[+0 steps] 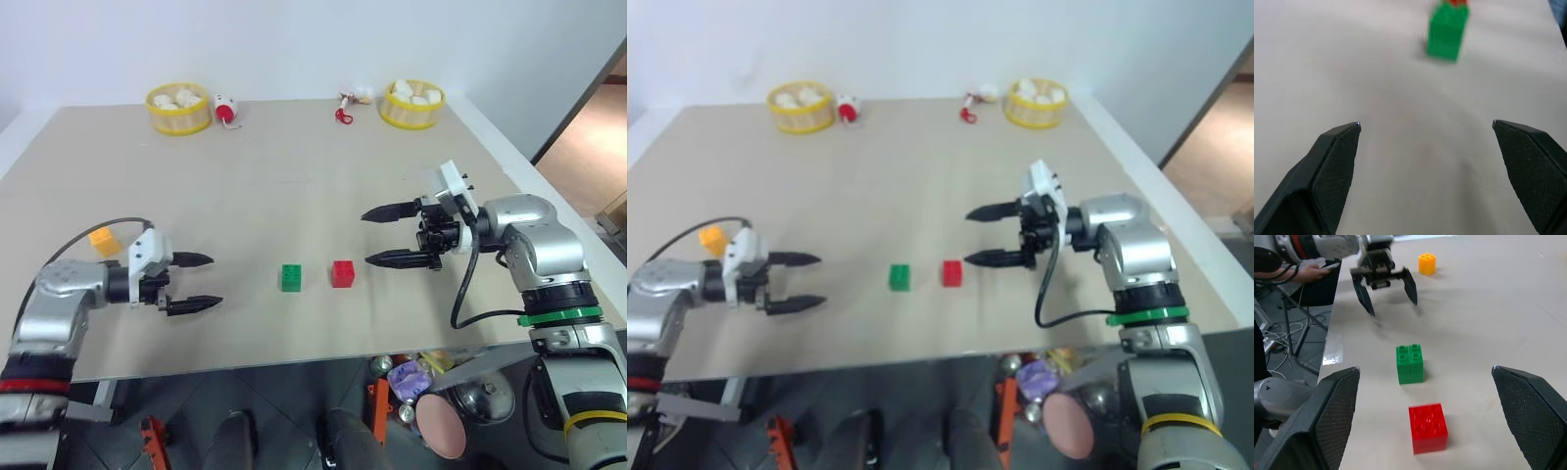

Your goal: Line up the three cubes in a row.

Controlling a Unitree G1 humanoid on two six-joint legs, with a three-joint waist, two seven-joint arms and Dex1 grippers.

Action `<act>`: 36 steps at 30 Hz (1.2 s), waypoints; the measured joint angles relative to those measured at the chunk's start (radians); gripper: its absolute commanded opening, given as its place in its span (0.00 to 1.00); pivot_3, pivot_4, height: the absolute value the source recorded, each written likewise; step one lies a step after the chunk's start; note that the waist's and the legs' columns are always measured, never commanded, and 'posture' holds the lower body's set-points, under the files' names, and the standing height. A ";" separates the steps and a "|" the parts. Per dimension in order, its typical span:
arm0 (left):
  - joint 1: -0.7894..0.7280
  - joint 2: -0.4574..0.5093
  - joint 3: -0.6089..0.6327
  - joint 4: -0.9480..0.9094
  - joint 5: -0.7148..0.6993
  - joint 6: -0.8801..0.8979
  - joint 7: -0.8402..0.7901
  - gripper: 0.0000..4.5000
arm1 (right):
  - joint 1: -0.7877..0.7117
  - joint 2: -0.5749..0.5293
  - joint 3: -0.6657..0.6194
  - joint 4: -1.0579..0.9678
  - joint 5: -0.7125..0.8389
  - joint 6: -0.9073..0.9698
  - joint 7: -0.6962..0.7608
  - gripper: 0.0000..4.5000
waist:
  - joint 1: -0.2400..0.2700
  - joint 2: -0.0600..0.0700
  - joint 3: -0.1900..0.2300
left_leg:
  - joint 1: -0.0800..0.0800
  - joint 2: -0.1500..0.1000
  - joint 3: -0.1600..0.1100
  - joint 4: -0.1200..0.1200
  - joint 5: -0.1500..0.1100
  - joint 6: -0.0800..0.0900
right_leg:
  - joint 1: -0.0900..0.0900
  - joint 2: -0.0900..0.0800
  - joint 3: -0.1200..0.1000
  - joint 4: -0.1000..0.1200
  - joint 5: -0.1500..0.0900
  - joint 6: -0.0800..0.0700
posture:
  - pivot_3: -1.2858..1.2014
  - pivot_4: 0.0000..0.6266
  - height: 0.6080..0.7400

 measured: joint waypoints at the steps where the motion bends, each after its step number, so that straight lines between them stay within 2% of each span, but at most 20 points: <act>1: 0.039 -0.006 0.028 -0.058 -0.017 0.030 0.045 0.99 | 0.000 0.009 0.000 -0.013 0.000 0.003 -0.005 1.00 | 0.000 0.000 0.000 | 0.000 0.000 0.000 0.000 0.000 0.000 | 0.000 0.000 0.000 0.000 0.000 0.000 | 0.52 0.24 1.00; 6: 0.248 -0.113 0.139 -0.316 -0.062 0.206 0.369 0.99 | -0.010 0.119 0.001 -0.100 0.008 0.036 -0.108 1.00 | -0.002 0.000 0.000 | 0.003 0.001 0.000 0.000 0.000 0.000 | 0.001 0.001 0.000 0.000 0.001 -0.001 | 0.52 0.24 1.00; 7: 0.260 -0.125 0.145 -0.324 -0.060 0.219 0.400 0.99 | -0.011 0.131 0.001 -0.104 0.008 0.039 -0.124 1.00 | -0.001 0.000 0.000 | 0.003 0.002 0.000 0.000 0.000 0.000 | 0.001 0.002 0.000 0.000 0.001 -0.002 | 0.52 0.24 1.00; 9: 0.290 -0.181 0.184 -0.350 -0.044 0.284 0.563 0.99 | -0.025 0.180 0.001 -0.120 0.009 0.066 -0.192 1.00 | -0.001 0.000 0.000 | 0.003 0.002 -0.001 0.000 0.000 0.000 | 0.001 0.002 0.000 0.000 0.002 -0.002 | 0.52 0.24 1.00; 15: 0.302 -0.264 0.252 -0.398 -0.016 0.370 0.833 0.99 | -0.034 0.209 0.001 -0.178 0.026 0.103 -0.240 1.00 | 0.002 -0.002 -0.001 | 0.003 0.001 0.000 0.001 0.000 0.000 | 0.002 0.001 0.000 0.000 0.002 -0.002 | 0.52 0.24 1.00; 17: 0.268 -0.296 0.280 -0.393 -0.012 0.415 0.935 0.99 | -0.034 0.209 0.001 -0.180 0.028 0.105 -0.242 1.00 | 0.002 -0.003 -0.002 | 0.003 0.001 0.000 0.001 0.000 0.000 | 0.002 0.001 0.000 0.000 0.002 -0.002 | 0.52 0.24 1.00; 21: 0.160 -0.297 0.335 -0.361 -0.007 0.473 1.078 0.99 | -0.035 0.216 0.001 -0.179 0.028 0.103 -0.241 1.00 | 0.002 -0.006 -0.002 | 0.003 0.001 -0.001 0.001 0.000 0.000 | 0.002 0.002 -0.001 0.000 0.002 -0.002 | 0.52 0.24 1.00; 26: 0.001 -0.307 0.414 -0.217 0.002 0.525 1.251 0.99 | -0.040 0.227 0.001 -0.166 0.028 0.100 -0.241 1.00 | 0.001 -0.007 -0.002 | 0.003 0.001 -0.001 0.001 0.000 0.000 | 0.002 0.003 -0.001 0.000 0.003 -0.001 | 0.52 0.24 1.00; 32: -0.073 -0.323 0.417 -0.137 0.008 0.537 1.326 0.99 | -0.048 0.228 -0.003 -0.161 0.037 0.100 -0.241 1.00 | 0.001 -0.007 -0.003 | 0.002 0.001 -0.001 0.000 -0.001 -0.002 | 0.002 0.002 -0.001 0.000 0.003 0.002 | 0.52 0.24 1.00; 36: -0.078 -0.352 0.365 -0.125 0.008 0.548 1.324 0.99 | -0.048 0.219 -0.008 -0.162 0.048 0.101 -0.241 1.00 | 0.001 -0.008 -0.003 | 0.002 0.001 -0.001 0.000 -0.001 -0.002 | 0.002 0.002 -0.001 -0.001 0.002 0.002 | 0.52 0.24 1.00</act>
